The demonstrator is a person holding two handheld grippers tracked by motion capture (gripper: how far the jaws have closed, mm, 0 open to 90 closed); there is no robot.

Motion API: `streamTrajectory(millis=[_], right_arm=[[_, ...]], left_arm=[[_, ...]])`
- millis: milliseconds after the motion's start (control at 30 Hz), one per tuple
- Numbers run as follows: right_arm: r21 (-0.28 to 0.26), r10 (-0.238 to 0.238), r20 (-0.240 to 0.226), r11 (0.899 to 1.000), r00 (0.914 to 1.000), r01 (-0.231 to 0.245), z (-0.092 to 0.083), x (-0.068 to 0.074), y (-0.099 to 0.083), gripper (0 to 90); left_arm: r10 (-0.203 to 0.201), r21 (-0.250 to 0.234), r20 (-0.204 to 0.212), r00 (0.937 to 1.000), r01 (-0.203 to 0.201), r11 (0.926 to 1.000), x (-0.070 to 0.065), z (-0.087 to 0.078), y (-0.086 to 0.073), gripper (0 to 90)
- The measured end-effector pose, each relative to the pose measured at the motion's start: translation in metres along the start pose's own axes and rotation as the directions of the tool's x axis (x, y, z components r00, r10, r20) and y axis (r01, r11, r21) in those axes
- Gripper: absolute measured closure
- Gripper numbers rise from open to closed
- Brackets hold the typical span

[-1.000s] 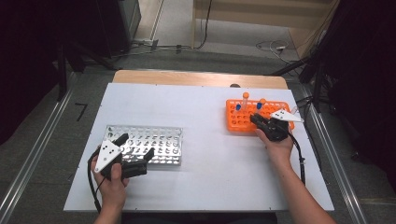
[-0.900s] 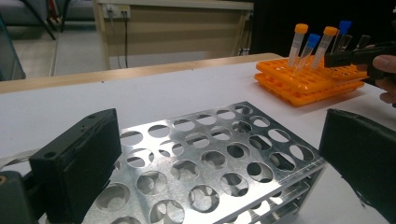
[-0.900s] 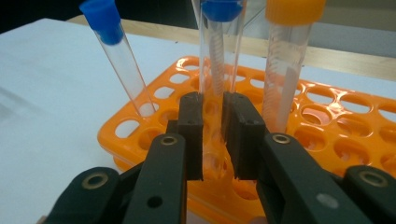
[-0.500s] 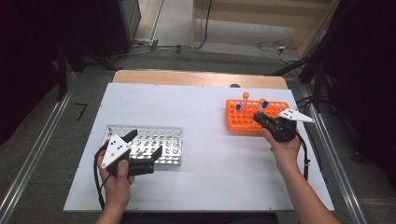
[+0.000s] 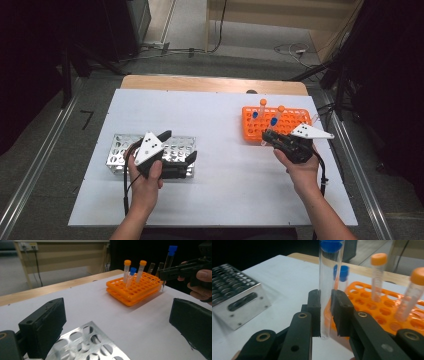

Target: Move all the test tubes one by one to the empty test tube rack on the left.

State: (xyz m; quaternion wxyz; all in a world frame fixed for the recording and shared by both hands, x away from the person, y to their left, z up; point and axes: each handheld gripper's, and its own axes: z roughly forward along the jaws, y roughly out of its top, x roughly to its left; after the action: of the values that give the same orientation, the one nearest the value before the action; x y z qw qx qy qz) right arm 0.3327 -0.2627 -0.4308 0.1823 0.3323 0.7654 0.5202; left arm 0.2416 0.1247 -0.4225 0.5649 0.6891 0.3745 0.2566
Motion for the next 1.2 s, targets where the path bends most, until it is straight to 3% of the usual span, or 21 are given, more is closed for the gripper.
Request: streamTrajectory(millis=[167,367,533,667,700,767,800,900,1000,1100,1200], right_arm=[[0.017,-0.006,-0.037,1.0,0.9993,0.006,-0.003,0.016,0.0,75.2],[0.015,-0.015,-0.081,1.0,0.9966,0.016,-0.004,0.032,0.0,75.3],[0.031,-0.037,-0.153,0.999,0.9875,0.042,0.002,0.053,-0.003,75.3],[0.057,-0.071,-0.186,0.995,0.98,0.083,0.01,0.066,-0.008,75.3],[0.067,-0.073,-0.194,0.994,0.9782,0.088,0.012,0.069,-0.01,75.3],[0.071,-0.077,-0.2,0.993,0.9768,0.093,0.013,0.071,-0.011,75.3],[0.083,-0.08,-0.213,0.992,0.9736,0.1,0.015,0.075,-0.013,75.3],[0.09,-0.09,-0.226,0.99,0.9698,0.113,0.018,0.08,-0.015,75.3],[0.096,-0.099,-0.239,0.988,0.966,0.125,0.019,0.085,-0.015,75.3],[0.097,-0.11,-0.249,0.986,0.9621,0.138,0.021,0.09,-0.015,75.3],[0.098,-0.123,-0.254,0.984,0.9595,0.152,0.021,0.094,-0.015,75.3]], left_arm=[[0.016,0.016,0.039,0.9991,-0.017,0.9997,-0.01,0.022,0.008,1.0],[0.012,0.024,0.088,0.9961,-0.014,0.9996,-0.017,0.036,0.012,1.1],[0.005,0.051,0.139,0.9902,-0.012,0.9986,-0.026,0.045,0.01,1.1],[-0.003,0.066,0.189,0.9821,-0.009,0.9978,-0.032,0.047,0.01,2.3],[-0.024,0.072,0.206,0.9782,0.009,0.9974,-0.035,0.048,0.01,3.5],[-0.034,0.08,0.213,0.9764,0.017,0.9966,-0.036,0.048,0.011,4.8],[-0.046,0.083,0.224,0.9735,0.028,0.9961,-0.038,0.049,0.012,6.4],[-0.05,0.101,0.213,0.9758,0.029,0.9944,-0.043,0.05,0.015,19.1],[-0.038,0.111,0.249,0.9678,0.01,0.9937,-0.049,0.052,0.015,28.6],[-0.03,0.114,0.264,0.964,-0.001,0.9935,-0.053,0.054,0.015,35.0],[-0.031,0.119,0.316,0.9483,-0.007,0.9928,-0.056,0.057,0.014,44.1]])
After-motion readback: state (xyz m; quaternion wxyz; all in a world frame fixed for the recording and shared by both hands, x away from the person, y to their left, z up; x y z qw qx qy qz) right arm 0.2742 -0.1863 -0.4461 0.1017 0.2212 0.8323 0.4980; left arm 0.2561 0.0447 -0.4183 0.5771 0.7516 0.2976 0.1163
